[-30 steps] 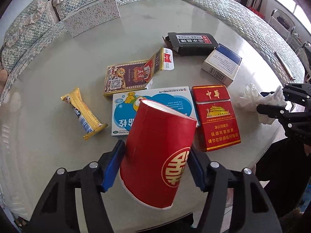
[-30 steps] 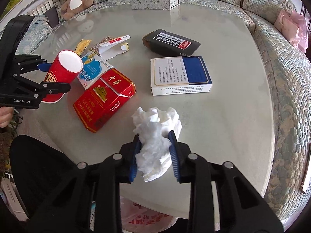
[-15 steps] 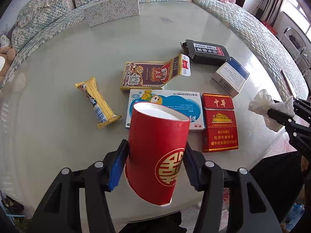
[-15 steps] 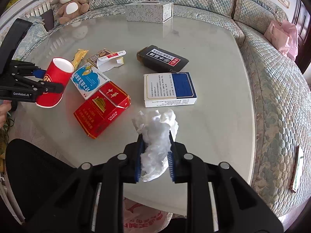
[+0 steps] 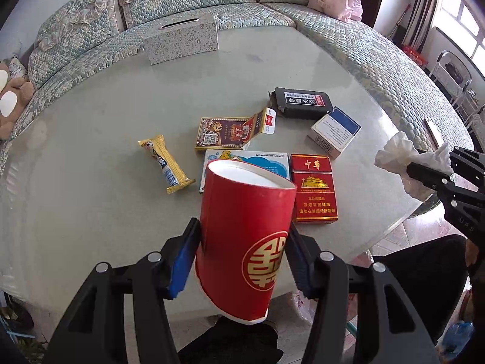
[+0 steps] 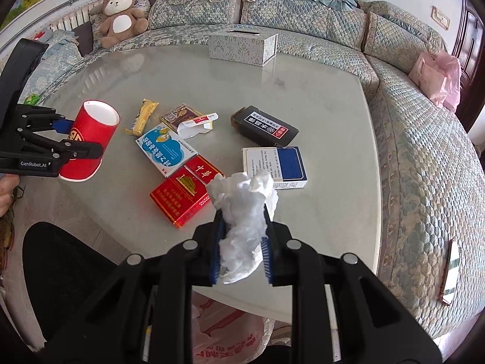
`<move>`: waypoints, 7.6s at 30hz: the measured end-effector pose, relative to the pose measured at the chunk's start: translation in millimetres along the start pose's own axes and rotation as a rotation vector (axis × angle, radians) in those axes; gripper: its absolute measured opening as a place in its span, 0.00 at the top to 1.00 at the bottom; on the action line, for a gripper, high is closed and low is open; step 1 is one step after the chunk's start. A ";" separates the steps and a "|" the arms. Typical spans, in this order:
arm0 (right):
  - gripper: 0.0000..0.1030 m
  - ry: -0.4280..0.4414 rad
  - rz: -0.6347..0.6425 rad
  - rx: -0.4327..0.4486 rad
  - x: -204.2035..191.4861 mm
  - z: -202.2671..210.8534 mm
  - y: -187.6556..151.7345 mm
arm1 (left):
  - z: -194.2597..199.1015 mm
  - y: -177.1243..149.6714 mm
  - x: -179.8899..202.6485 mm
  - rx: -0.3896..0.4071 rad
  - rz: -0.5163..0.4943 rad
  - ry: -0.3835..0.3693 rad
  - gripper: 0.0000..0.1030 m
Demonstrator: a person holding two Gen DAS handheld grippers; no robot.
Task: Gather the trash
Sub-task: 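Carry the red cup and tissue down over the trash bin with both tools, then open both tools to drop the cup and tissue into the bin, then move both tools back over the table toward the remaining items, then grasp the yellow snack wrapper with the left tool while the right tool grasps the red Zhonghua box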
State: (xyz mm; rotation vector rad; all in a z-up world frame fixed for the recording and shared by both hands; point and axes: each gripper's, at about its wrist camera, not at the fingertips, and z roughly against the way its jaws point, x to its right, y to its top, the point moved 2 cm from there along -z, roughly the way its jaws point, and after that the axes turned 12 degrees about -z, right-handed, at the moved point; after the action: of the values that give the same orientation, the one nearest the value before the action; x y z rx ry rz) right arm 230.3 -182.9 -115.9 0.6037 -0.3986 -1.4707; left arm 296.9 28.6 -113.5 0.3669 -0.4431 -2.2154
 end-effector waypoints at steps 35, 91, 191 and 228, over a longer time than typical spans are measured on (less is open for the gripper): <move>0.78 -0.084 0.063 0.018 -32.2 80.9 -149.1 | 5.8 -98.3 181.4 0.020 -0.110 -0.143 0.48; 0.78 -0.074 -0.198 -0.468 40.8 -152.1 -239.4 | -258.0 -158.5 210.7 -0.432 0.100 -0.348 0.47; 0.06 0.128 -0.198 -0.297 -64.1 -50.5 43.7 | -31.0 52.5 -99.6 -0.269 0.246 0.046 0.09; 0.15 -0.078 -0.103 -0.415 -71.9 -157.0 15.8 | -165.9 35.0 -156.6 -0.429 0.392 -0.052 0.42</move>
State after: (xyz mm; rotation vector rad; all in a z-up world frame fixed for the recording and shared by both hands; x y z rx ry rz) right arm 330.9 -90.7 -222.7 0.2380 -0.1149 -1.6201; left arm 483.8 98.5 -229.5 -0.0102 -0.0490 -1.8718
